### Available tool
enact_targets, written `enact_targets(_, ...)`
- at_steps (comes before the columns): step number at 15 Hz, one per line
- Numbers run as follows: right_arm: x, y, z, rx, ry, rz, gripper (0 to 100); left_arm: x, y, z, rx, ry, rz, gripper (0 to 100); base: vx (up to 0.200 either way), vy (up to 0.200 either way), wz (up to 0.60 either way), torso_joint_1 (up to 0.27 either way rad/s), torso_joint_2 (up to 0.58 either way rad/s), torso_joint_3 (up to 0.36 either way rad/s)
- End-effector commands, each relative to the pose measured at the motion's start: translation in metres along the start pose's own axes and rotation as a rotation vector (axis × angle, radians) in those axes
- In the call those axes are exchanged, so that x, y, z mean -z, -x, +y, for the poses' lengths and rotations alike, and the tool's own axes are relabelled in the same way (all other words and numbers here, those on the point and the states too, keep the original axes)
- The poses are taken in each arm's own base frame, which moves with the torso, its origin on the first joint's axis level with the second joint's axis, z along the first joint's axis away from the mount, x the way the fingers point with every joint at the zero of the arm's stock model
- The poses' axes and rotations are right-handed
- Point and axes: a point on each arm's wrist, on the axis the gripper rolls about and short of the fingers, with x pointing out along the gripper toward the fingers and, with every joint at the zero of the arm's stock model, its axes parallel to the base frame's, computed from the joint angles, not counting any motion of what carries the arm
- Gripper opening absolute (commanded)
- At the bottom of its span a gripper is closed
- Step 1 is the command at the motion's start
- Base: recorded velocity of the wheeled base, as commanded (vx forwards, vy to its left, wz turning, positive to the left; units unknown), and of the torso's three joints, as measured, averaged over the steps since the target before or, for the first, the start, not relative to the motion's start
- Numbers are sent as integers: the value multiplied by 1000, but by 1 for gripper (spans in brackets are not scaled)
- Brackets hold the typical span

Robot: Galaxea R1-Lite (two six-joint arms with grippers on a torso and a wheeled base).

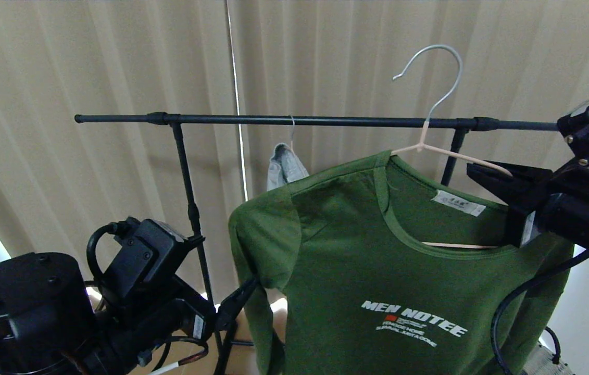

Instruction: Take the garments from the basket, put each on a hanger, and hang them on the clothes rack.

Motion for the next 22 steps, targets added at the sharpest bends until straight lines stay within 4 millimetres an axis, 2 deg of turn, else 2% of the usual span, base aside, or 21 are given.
enact_targets(1,-5,8,1,-13,-2,-29,0,0,-3,0,2,1,3,100,0,0,0,0,0,0)
enact_targets(3,-6,9,3,-24,-2,-36,0,4,-4,0,0,-2,22,100,0,0,0,0,0,0)
enact_targets(4,-6,8,3,-24,-2,-36,0,5,-4,0,1,-2,25,0,0,0,0,0,0,0)
enact_targets(7,-6,5,2,-8,0,-24,0,9,-4,13,-64,-1,45,0,0,0,0,0,0,0)
enact_targets(10,6,-9,-11,66,1,33,0,20,0,33,-153,-12,93,0,0,0,0,0,0,0)
enact_targets(15,7,-12,-12,69,1,41,0,25,8,36,-172,-16,111,0,0,0,0,0,0,0)
enact_targets(16,7,-12,-12,68,1,42,0,26,8,36,-169,-16,114,100,0,0,0,0,0,0)
enact_targets(20,7,-11,-12,72,1,46,0,25,11,36,-172,-14,108,100,0,0,0,0,0,0)
enact_targets(22,11,-11,-18,114,1,69,0,22,18,37,-176,-6,82,100,0,0,0,0,0,0)
